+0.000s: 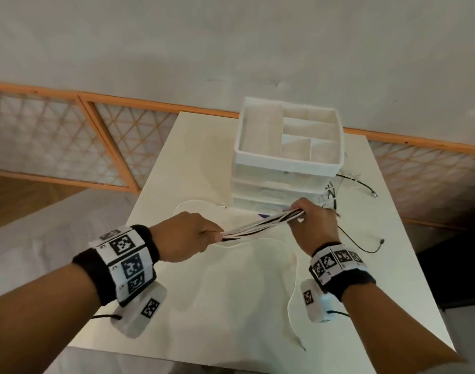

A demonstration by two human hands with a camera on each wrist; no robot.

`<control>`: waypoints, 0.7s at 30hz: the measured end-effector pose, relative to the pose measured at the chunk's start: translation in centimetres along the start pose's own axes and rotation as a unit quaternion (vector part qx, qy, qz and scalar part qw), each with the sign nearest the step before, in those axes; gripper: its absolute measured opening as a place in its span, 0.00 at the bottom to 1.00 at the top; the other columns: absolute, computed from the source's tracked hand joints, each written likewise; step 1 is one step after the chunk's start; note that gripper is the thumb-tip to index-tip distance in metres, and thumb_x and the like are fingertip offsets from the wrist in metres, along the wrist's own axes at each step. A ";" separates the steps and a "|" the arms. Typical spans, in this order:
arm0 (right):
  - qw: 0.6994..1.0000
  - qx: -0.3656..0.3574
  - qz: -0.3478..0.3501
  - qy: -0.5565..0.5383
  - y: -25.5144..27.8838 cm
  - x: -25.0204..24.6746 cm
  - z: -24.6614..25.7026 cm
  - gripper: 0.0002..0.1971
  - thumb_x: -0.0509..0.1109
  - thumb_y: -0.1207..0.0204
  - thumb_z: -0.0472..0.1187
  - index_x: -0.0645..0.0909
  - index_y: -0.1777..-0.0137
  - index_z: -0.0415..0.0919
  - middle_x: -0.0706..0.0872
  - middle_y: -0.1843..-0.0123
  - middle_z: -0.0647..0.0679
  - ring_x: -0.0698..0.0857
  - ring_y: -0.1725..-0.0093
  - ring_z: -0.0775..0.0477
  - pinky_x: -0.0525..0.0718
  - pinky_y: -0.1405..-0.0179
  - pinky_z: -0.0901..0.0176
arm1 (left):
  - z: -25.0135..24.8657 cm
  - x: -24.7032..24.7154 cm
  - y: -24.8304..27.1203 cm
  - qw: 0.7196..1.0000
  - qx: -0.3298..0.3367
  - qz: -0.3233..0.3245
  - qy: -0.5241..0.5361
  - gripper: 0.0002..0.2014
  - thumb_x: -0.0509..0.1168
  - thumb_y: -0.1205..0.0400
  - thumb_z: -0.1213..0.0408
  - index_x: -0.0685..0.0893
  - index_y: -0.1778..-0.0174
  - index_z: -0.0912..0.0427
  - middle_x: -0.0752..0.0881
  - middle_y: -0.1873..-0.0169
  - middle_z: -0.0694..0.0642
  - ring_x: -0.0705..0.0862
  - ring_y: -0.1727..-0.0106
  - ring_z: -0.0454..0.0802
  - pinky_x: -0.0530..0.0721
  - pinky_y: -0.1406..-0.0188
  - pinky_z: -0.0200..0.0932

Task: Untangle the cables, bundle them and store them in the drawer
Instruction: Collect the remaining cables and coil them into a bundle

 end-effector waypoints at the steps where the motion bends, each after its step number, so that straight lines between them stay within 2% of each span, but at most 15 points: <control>1: 1.000 -0.011 -0.010 -0.017 0.3 0.3 0.3 0.09 0.77 0.27 0.39 0.85 0.48 0.48 0.88 0.65 0.51 0.89 0.65 0.42 0.85 0.56 0.57 | 1.1 0.5 -0.4 0.999 -0.018 -0.019 -0.026 0.19 0.54 0.11 0.57 0.77 0.69 0.49 0.80 0.71 0.51 0.76 0.69 0.47 0.74 0.63 0.42; 3: 0.995 0.028 0.063 -0.070 1.5 2.8 0.4 0.24 0.75 0.25 0.38 0.76 0.32 0.55 0.86 0.54 0.55 0.89 0.61 0.44 0.83 0.47 0.58 | 3.2 1.7 -1.2 0.995 -0.061 -0.056 -0.058 0.15 0.54 0.11 0.59 0.82 0.59 0.56 0.85 0.64 0.57 0.80 0.61 0.56 0.78 0.57 0.48; 5: 0.992 0.061 0.080 -0.081 3.4 4.9 0.0 0.30 0.74 0.26 0.38 0.66 0.28 0.56 0.86 0.47 0.55 0.89 0.57 0.43 0.83 0.45 0.55 | 4.8 2.6 -1.5 0.991 -0.091 -0.088 -0.046 0.13 0.55 0.11 0.60 0.84 0.50 0.58 0.83 0.62 0.57 0.81 0.56 0.60 0.78 0.54 0.50; 8: 0.997 0.037 0.058 -0.044 6.0 7.6 0.1 0.20 0.72 0.27 0.38 0.68 0.39 0.47 0.84 0.53 0.56 0.84 0.62 0.46 0.77 0.58 0.59 | 5.7 2.8 -1.5 0.988 -0.103 -0.114 -0.013 0.13 0.54 0.11 0.62 0.85 0.46 0.59 0.82 0.61 0.57 0.79 0.57 0.60 0.72 0.61 0.46; 10: 0.994 0.000 0.112 -0.005 6.8 10.2 0.7 0.11 0.72 0.28 0.39 0.74 0.50 0.47 0.81 0.56 0.56 0.81 0.63 0.49 0.75 0.62 0.61 | 5.8 2.6 -1.6 0.987 -0.109 -0.116 0.011 0.13 0.54 0.11 0.62 0.85 0.48 0.57 0.79 0.65 0.52 0.76 0.60 0.56 0.68 0.66 0.44; 11: 0.988 -0.015 0.152 0.013 7.0 11.4 1.0 0.07 0.71 0.28 0.40 0.78 0.53 0.48 0.83 0.52 0.56 0.83 0.59 0.48 0.78 0.58 0.59 | 5.7 2.4 -1.7 0.987 -0.106 -0.118 0.020 0.14 0.53 0.11 0.61 0.85 0.49 0.57 0.78 0.68 0.50 0.76 0.62 0.55 0.67 0.69 0.42; 12: 0.980 -0.025 0.193 0.032 6.9 12.5 1.1 0.07 0.71 0.27 0.41 0.82 0.50 0.50 0.85 0.44 0.56 0.86 0.52 0.46 0.81 0.51 0.57 | 5.5 2.1 -1.9 0.987 -0.101 -0.123 0.027 0.14 0.53 0.11 0.60 0.85 0.49 0.58 0.77 0.70 0.49 0.76 0.63 0.55 0.67 0.71 0.41; 13: 0.972 -0.035 0.228 0.055 6.8 13.4 1.4 0.13 0.70 0.26 0.43 0.84 0.42 0.52 0.82 0.32 0.57 0.86 0.43 0.45 0.83 0.43 0.54 | 5.3 1.8 -2.0 0.987 -0.096 -0.126 0.034 0.15 0.54 0.11 0.58 0.84 0.51 0.58 0.76 0.71 0.49 0.75 0.65 0.55 0.66 0.72 0.40; 14: 0.962 -0.047 0.256 0.077 6.5 14.0 1.6 0.20 0.69 0.24 0.44 0.80 0.32 0.53 0.75 0.23 0.59 0.85 0.36 0.45 0.82 0.37 0.51 | 4.9 1.5 -2.1 0.987 -0.090 -0.129 0.042 0.15 0.54 0.11 0.56 0.82 0.55 0.58 0.76 0.72 0.49 0.75 0.66 0.54 0.66 0.73 0.41; 16: 0.948 -0.055 0.289 0.119 5.8 14.8 2.6 0.29 0.67 0.21 0.44 0.67 0.20 0.54 0.64 0.15 0.59 0.82 0.31 0.42 0.81 0.34 0.46 | 4.2 0.9 -2.3 0.985 -0.082 -0.137 0.059 0.16 0.57 0.12 0.54 0.75 0.66 0.53 0.74 0.73 0.48 0.73 0.70 0.49 0.65 0.73 0.40; 18: 0.937 -0.042 0.309 0.155 5.4 15.4 3.1 0.29 0.65 0.20 0.44 0.65 0.19 0.52 0.64 0.17 0.55 0.83 0.33 0.37 0.82 0.36 0.45 | 3.7 0.6 -2.6 0.985 -0.079 -0.139 0.072 0.17 0.59 0.13 0.53 0.71 0.69 0.51 0.74 0.73 0.48 0.72 0.71 0.44 0.65 0.73 0.39; 21: 0.934 -0.021 0.312 0.174 5.6 15.7 3.7 0.16 0.65 0.21 0.43 0.76 0.33 0.47 0.75 0.31 0.47 0.84 0.41 0.34 0.83 0.43 0.46 | 3.8 0.5 -2.8 0.985 -0.093 -0.124 0.075 0.18 0.59 0.14 0.52 0.71 0.68 0.54 0.74 0.72 0.50 0.73 0.68 0.49 0.65 0.72 0.41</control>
Point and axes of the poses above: each hand's wrist, its own y-axis away from the middle knuckle, its own x-axis out of the palm, z = x × y, the point moved 6 cm from there along -y, towards the middle knuckle
